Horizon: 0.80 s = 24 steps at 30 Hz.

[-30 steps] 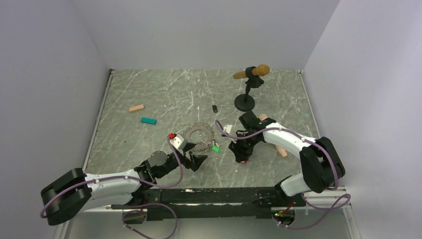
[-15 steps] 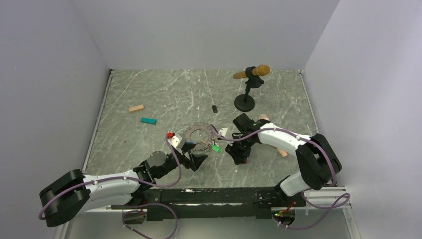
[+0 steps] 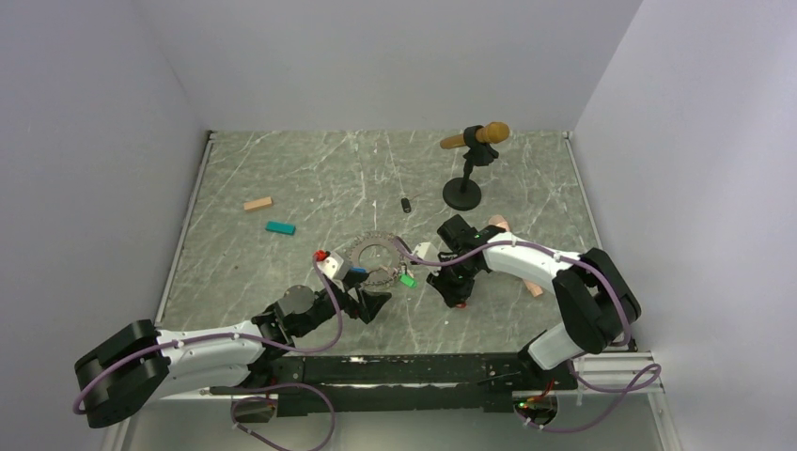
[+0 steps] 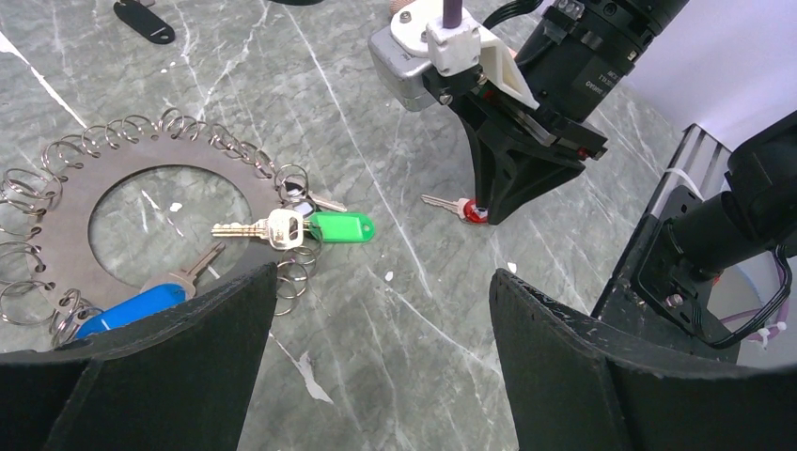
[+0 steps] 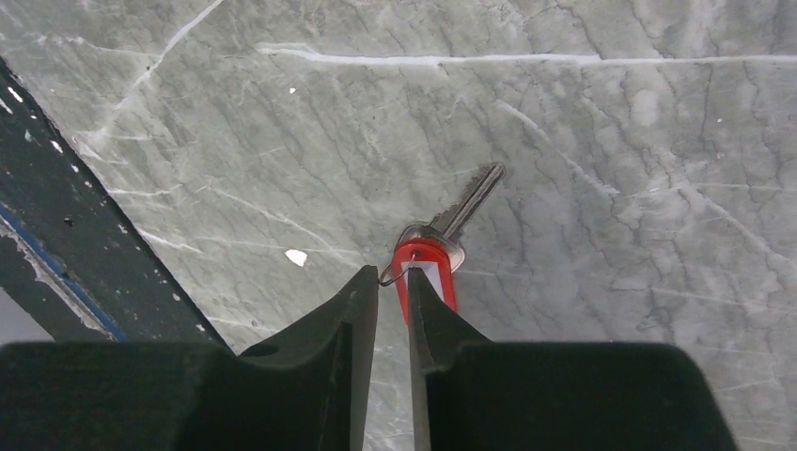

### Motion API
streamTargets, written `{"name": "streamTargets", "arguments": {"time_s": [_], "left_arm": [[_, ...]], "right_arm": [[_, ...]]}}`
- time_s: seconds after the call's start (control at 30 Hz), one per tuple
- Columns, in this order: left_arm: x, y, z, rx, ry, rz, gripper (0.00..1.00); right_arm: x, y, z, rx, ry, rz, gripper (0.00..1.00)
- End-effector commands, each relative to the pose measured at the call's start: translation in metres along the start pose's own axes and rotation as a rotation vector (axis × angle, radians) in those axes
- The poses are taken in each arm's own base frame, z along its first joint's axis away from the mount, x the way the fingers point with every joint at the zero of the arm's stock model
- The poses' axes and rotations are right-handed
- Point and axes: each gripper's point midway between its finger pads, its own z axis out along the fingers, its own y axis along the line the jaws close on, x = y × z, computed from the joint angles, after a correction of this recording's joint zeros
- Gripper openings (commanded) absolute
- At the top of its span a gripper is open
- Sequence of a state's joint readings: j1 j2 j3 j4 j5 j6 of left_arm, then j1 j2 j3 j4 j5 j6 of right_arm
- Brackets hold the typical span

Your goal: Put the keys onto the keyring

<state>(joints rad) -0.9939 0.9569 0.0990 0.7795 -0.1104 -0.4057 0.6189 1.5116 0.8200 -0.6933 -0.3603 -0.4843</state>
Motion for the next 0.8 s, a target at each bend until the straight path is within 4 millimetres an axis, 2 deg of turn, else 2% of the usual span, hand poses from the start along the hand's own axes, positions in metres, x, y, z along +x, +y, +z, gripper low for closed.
{"name": "streamTargets", "arguments": {"time_s": [0.0, 0.47, 0.63, 0.77], "left_arm": [[-0.008, -0.002, -0.001, 0.004, -0.03, -0.014, 0.88], [-0.007, -0.002, -0.002, 0.009, -0.029, -0.015, 0.88], [-0.006, -0.006, -0.002, 0.03, -0.024, -0.01, 0.89], [-0.009, -0.02, -0.001, 0.112, -0.032, 0.018, 0.88]], "right_arm": [[-0.012, -0.01, -0.003, 0.046, -0.021, 0.0, 0.2], [-0.013, -0.013, -0.003, 0.058, -0.017, -0.019, 0.0], [-0.018, -0.014, -0.008, 0.065, -0.051, -0.077, 0.0], [-0.031, -0.011, -0.018, 0.07, -0.129, -0.174, 0.0]]}}
